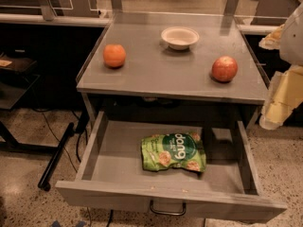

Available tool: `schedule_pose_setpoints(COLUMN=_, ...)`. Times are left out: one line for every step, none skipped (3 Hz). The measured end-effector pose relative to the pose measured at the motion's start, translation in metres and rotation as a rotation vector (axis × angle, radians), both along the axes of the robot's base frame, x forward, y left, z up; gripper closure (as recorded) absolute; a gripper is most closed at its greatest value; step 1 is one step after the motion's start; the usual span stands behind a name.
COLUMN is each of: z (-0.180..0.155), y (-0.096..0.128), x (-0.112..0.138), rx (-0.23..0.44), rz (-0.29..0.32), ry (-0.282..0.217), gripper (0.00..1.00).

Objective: Pick green rice chip bag from top drawer and place on counter

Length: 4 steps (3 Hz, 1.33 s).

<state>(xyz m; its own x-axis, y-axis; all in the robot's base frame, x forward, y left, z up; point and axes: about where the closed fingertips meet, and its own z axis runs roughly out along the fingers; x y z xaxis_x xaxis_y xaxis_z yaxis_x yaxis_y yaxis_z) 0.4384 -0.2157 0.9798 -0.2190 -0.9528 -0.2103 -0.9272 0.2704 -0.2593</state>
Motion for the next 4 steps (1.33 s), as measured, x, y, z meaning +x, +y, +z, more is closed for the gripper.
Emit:
schedule_pose_setpoints(z=0.000, y=0.000, x=0.000, rx=0.000, rz=0.000, ry=0.000, gripper=0.00)
schedule_pose_setpoints(z=-0.012, y=0.011, x=0.003, rx=0.001, rz=0.006, ry=0.012, gripper=0.00)
schedule_pose_setpoints(z=-0.032, y=0.028, x=0.010, rx=0.003, rz=0.016, ry=0.048, gripper=0.00)
schedule_pose_setpoints(z=-0.033, y=0.031, x=0.007, rx=-0.001, rz=0.020, ry=0.040, gripper=0.00)
